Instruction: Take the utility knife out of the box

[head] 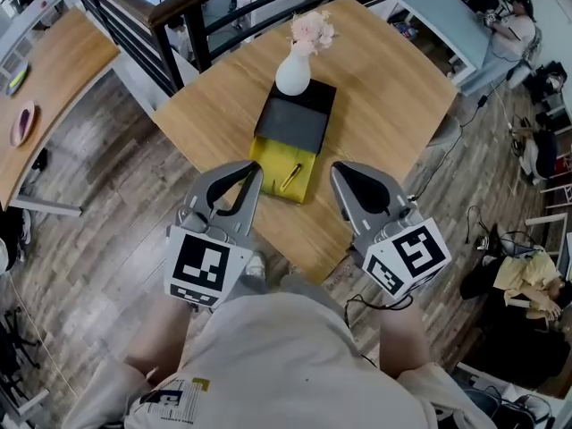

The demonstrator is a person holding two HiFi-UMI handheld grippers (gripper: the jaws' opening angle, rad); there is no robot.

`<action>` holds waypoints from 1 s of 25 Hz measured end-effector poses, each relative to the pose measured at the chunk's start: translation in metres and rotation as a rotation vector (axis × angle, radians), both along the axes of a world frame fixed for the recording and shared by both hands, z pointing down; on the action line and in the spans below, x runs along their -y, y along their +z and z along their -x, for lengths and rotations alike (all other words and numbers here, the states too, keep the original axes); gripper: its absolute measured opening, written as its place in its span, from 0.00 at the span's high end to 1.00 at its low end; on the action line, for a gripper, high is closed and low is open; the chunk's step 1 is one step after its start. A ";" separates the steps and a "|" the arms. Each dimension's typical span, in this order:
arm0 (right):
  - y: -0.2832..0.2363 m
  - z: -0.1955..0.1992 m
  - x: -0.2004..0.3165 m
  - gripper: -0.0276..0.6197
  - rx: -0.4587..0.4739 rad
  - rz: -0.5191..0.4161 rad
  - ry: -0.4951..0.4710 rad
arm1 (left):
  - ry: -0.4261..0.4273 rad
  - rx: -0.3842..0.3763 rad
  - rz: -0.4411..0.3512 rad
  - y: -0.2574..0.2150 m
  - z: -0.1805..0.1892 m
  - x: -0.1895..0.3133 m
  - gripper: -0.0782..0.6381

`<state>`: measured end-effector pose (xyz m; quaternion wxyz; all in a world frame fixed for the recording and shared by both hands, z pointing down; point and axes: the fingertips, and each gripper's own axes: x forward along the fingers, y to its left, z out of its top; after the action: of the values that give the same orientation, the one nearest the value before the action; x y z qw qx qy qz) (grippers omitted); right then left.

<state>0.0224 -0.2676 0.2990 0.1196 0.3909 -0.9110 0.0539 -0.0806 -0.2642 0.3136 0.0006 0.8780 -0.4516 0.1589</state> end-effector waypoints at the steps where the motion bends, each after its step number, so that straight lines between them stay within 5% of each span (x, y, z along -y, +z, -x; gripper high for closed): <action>1: 0.002 -0.001 0.001 0.96 0.006 0.008 -0.010 | -0.014 0.004 0.001 0.000 0.000 0.002 0.89; 13: 0.027 -0.013 0.021 0.95 -0.092 0.046 -0.150 | -0.086 0.027 0.014 0.004 -0.015 0.011 0.89; 17: 0.034 -0.013 0.036 0.95 -0.250 -0.042 -0.186 | -0.099 0.033 0.025 0.012 -0.019 0.018 0.89; 21: 0.053 -0.007 0.044 0.95 -0.333 -0.030 -0.266 | -0.105 0.037 0.032 0.018 -0.025 0.024 0.89; 25: 0.077 0.004 0.048 0.83 -0.420 -0.006 -0.366 | -0.109 0.043 0.046 0.028 -0.027 0.032 0.89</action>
<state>0.0183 -0.3156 0.3762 0.3125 0.2226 -0.9219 -0.0534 -0.0538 -0.2960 0.3412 0.0196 0.8483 -0.4949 0.1875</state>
